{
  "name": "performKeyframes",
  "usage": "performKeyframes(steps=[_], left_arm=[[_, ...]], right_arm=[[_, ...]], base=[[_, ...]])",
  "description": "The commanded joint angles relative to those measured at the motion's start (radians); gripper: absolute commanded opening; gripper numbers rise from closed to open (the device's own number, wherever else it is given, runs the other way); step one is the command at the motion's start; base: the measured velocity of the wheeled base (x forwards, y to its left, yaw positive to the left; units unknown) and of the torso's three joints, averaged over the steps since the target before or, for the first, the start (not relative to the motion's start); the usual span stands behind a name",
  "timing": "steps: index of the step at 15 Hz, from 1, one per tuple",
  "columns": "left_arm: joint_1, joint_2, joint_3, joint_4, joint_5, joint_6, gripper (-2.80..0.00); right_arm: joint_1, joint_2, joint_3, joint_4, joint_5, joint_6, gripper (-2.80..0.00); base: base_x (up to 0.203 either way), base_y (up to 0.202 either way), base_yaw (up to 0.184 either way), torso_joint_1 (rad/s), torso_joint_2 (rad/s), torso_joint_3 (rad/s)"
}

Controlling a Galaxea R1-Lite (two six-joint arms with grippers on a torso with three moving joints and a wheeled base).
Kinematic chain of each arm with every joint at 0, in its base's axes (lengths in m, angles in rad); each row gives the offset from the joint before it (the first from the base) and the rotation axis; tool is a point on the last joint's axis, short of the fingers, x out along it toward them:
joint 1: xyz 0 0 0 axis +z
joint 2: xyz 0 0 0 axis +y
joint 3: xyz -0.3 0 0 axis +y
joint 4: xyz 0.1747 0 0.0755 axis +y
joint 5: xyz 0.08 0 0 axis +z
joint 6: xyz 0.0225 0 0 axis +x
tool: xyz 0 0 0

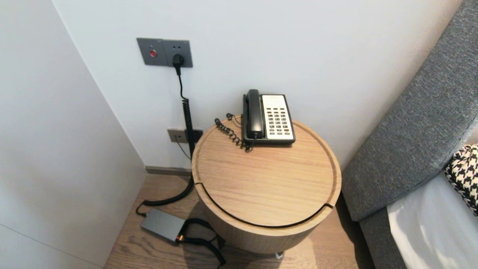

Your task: Open the nightstand drawer

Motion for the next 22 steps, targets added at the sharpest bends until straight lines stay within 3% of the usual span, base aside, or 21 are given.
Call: performKeyframes(steps=[1,11,14,18,22], left_arm=[[0.0,-0.002,0.012,0.0,0.0,0.002,-2.8],[0.0,-0.002,0.012,0.001,0.003,0.004,-2.8],[0.0,-0.001,0.012,0.009,0.0,0.035,-2.8],[0.0,-0.002,0.012,0.0,-0.001,0.033,-2.8],[0.0,-0.002,-0.013,-0.005,-0.024,0.082,-2.8]], right_arm=[[0.0,0.003,0.026,-0.001,0.0,0.0,-2.8],[0.0,0.003,0.026,-0.001,0.0,0.0,-2.8],[0.0,0.003,0.026,-0.001,0.0,0.0,-2.8],[0.0,0.003,0.026,-0.001,0.0,0.0,-2.8],[0.0,0.003,0.026,-0.001,0.0,0.0,-2.8]], base=[[0.0,0.0,0.0,0.0,0.0,0.0],[0.0,0.0,0.0,0.0,0.0,0.0],[0.0,0.0,0.0,0.0,0.0,0.0],[0.0,0.0,0.0,0.0,0.0,0.0],[0.0,0.0,0.0,0.0,0.0,0.0]])
